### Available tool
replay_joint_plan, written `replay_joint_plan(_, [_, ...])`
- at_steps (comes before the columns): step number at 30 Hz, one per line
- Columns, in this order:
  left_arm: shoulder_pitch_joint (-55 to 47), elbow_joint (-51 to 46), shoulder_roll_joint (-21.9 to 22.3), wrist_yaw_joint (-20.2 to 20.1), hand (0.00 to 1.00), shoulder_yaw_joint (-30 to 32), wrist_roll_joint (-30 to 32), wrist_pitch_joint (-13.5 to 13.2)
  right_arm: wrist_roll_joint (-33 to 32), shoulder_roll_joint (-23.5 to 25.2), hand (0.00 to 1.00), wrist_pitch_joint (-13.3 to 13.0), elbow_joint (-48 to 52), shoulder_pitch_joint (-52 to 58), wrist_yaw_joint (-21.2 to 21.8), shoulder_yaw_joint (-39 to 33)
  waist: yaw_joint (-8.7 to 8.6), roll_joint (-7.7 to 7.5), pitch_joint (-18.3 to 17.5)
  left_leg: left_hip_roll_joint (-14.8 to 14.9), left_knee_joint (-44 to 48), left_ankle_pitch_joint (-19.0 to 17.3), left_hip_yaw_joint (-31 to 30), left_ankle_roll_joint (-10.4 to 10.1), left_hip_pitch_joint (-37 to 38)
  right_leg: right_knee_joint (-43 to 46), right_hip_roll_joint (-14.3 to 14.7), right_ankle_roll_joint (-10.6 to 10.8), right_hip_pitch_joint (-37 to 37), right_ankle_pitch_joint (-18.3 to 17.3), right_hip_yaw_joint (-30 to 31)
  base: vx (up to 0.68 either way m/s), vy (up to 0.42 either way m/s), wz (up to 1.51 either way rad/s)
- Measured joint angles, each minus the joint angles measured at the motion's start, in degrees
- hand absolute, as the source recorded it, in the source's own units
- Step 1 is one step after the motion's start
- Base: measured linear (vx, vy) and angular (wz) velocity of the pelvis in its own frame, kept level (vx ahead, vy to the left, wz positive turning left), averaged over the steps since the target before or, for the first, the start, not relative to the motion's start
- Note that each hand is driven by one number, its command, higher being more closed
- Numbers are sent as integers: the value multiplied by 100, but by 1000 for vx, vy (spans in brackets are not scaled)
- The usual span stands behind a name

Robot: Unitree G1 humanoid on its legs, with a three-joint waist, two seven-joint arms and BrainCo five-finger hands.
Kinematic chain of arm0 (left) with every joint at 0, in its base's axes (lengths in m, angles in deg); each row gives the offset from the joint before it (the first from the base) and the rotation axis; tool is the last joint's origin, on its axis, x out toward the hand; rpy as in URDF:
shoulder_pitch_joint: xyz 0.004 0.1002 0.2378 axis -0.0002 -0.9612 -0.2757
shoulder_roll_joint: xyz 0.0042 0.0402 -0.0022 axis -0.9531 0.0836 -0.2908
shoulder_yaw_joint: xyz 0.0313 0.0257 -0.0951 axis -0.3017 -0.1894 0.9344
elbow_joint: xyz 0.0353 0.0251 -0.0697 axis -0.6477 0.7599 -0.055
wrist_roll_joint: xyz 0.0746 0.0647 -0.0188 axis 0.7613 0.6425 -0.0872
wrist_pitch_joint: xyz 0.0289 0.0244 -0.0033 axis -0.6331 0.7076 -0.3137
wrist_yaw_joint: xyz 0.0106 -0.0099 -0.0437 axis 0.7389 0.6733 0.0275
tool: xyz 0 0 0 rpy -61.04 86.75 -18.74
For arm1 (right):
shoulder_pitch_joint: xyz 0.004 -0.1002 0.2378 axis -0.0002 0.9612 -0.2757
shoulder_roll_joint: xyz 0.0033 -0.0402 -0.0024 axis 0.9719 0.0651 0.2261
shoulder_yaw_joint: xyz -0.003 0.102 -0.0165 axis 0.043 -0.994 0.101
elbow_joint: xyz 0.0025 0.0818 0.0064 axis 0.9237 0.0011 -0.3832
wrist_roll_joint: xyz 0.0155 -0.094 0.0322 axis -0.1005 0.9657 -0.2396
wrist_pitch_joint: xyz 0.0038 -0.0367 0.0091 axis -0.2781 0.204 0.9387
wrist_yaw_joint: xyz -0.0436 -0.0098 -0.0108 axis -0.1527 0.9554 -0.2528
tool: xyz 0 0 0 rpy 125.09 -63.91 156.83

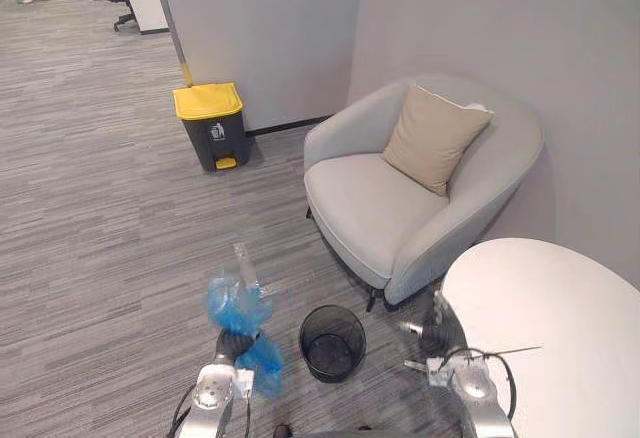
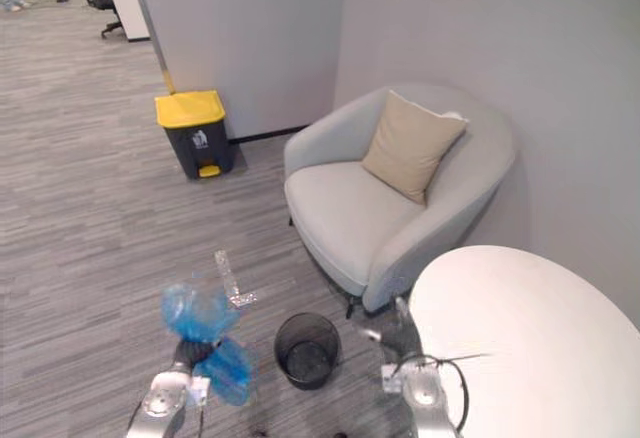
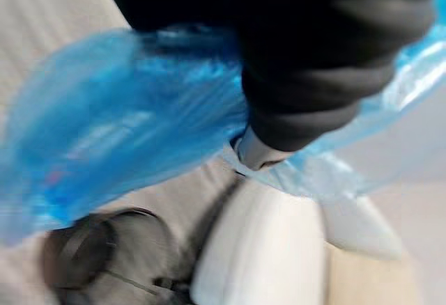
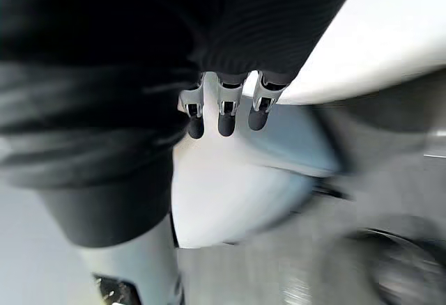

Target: Gather rubbish on tea table into small bin, then transfer packed bag to large trash can.

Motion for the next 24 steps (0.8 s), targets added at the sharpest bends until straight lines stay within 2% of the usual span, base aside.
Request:
replay_joint_plan(1, [-6, 249, 36, -4, 100, 140, -2, 21, 8, 42, 0, 56, -470, -58, 0, -144, 1, 13, 38, 2, 0, -23, 9, -7, 29, -1, 1, 14, -1, -6, 6, 0, 0, 0])
replay_joint_plan(5, [-9, 858, 80, 17, 100, 397, -103, 118, 17, 73, 0, 185, -1342, -167, -26, -417, 22, 20, 67, 5, 1, -48, 18, 4, 78, 1, 4, 5, 72, -29, 15, 47, 3, -1])
replay_joint_plan(13, [-128, 1495, 123, 78, 100, 595, -212, 152, 25, 74, 0, 260, -2076, -270, -232, -505, 37, 51, 110, -21, 9, -153, 176, 39, 328, 49, -13, 61, 193, -123, 174, 30, 21, -13])
replay_joint_plan(14, [-168, 1653, 267, 84, 100, 595, -224, 171, 15, 74, 0, 287, -2273, -360, -309, -576, 68, 120, 221, -73, 35, -193, 321, 101, 407, 278, -41, 82, 89, -157, 333, 14, 76, -33])
replay_joint_plan(17, [-134, 1676, 316, 95, 100, 595, -261, 171, 13, 75, 0, 293, -2273, -394, -394, -622, 69, 128, 318, -126, 34, -257, 382, 93, 410, 413, -102, 125, 1, -199, 406, -14, 75, -17])
replay_joint_plan(20, [-17, 1692, 344, 120, 100, 594, -324, 169, 9, 163, 0, 290, -2239, -470, -435, -605, 72, 22, 392, -169, 578, -407, 433, 307, 58, 1063, -202, 180, -381, -347, 531, -18, 49, -4])
replay_joint_plan(21, [12, 1663, 373, 174, 100, 593, -326, 169, 8, 211, 0, 288, -2230, -506, -481, -603, 87, 22, 400, -118, 908, -485, 409, 415, -252, 1279, -194, 282, -541, -377, 634, -43, 23, 27])
replay_joint_plan(22, [55, 1576, 378, 200, 100, 597, -336, 140, 0, 269, 0, 288, -2228, -520, -509, -604, 65, 10, 482, -111, 1036, -507, 393, 449, -322, 1933, -209, 380, -673, -777, 759, -32, 28, 46])
replay_joint_plan(23, [79, 1549, 385, 207, 100, 595, -336, 135, -3, 315, 0, 290, -2228, -478, -526, -603, 61, 25, 528, -136, 1093, -508, 305, 450, -338, 2786, -208, 378, -786, -1180, 836, -2, 10, 61])
replay_joint_plan(24, [55, 1482, 421, 212, 100, 594, -337, 130, -3, 364, 0, 291, -2231, -423, -544, -599, 87, -18, 502, -156, 1135, -507, 220, 449, -336, 3442, -198, 463, -760, -1461, 884, -14, -23, 46])
